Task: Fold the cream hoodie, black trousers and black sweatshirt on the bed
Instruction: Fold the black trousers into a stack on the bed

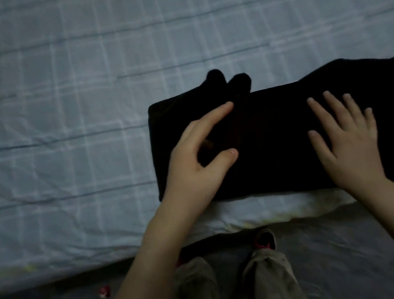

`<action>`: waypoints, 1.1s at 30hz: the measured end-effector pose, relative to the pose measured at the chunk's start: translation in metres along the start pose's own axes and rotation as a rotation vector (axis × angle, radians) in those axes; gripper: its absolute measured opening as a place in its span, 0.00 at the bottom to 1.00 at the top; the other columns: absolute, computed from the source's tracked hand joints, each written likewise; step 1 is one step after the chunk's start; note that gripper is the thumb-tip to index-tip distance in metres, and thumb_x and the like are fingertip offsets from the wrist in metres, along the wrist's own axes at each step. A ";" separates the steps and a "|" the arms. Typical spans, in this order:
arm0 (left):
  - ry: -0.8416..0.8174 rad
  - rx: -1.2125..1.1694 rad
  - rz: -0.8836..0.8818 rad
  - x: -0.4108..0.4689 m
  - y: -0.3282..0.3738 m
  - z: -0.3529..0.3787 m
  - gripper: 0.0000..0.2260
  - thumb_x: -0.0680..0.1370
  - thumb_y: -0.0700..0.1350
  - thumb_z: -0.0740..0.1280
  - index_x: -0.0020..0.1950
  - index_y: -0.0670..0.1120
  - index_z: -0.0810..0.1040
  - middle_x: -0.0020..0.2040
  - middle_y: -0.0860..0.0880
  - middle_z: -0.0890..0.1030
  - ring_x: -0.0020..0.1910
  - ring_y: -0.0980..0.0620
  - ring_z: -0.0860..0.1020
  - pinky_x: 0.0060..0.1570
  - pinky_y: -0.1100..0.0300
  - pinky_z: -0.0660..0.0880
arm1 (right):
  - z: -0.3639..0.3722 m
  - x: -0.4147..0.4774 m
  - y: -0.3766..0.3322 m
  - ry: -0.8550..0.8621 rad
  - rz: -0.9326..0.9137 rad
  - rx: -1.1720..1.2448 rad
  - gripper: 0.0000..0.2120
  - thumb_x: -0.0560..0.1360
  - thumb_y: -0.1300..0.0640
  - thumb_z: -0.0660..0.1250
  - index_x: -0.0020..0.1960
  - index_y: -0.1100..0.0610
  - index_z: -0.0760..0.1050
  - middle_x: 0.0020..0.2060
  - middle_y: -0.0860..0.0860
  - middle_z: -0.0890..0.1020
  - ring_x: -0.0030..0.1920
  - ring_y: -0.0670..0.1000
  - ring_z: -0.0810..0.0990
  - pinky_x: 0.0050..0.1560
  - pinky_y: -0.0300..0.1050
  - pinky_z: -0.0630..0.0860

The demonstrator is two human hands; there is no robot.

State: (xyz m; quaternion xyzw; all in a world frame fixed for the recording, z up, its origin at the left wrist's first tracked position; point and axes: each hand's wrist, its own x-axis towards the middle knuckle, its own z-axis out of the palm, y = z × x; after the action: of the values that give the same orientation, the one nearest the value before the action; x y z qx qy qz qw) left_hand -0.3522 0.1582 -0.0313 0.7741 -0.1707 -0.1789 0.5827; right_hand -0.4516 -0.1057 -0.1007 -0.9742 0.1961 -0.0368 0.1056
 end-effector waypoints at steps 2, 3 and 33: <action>-0.014 0.109 -0.022 0.008 0.000 0.037 0.27 0.74 0.42 0.69 0.70 0.64 0.71 0.58 0.62 0.75 0.54 0.64 0.75 0.53 0.70 0.72 | 0.009 0.010 0.018 -0.016 -0.012 -0.024 0.27 0.80 0.43 0.51 0.79 0.44 0.57 0.78 0.51 0.60 0.79 0.57 0.54 0.74 0.67 0.49; -0.021 0.187 -0.031 0.012 -0.001 0.053 0.28 0.75 0.44 0.67 0.71 0.66 0.67 0.58 0.61 0.74 0.53 0.65 0.74 0.50 0.70 0.74 | 0.016 0.012 0.025 -0.034 -0.013 -0.042 0.27 0.80 0.43 0.50 0.79 0.44 0.56 0.78 0.51 0.60 0.79 0.57 0.54 0.74 0.67 0.49; -0.202 0.387 0.075 0.032 -0.022 0.121 0.23 0.74 0.30 0.60 0.67 0.45 0.74 0.66 0.48 0.76 0.65 0.55 0.74 0.68 0.62 0.68 | -0.009 0.020 -0.015 0.027 0.028 0.642 0.25 0.81 0.57 0.54 0.79 0.52 0.59 0.78 0.49 0.61 0.79 0.52 0.53 0.78 0.56 0.50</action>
State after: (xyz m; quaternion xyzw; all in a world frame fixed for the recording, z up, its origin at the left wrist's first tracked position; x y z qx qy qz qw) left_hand -0.3802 0.0469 -0.0866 0.8428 -0.2880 -0.1975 0.4096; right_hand -0.4285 -0.1014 -0.0880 -0.8876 0.1894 -0.1082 0.4056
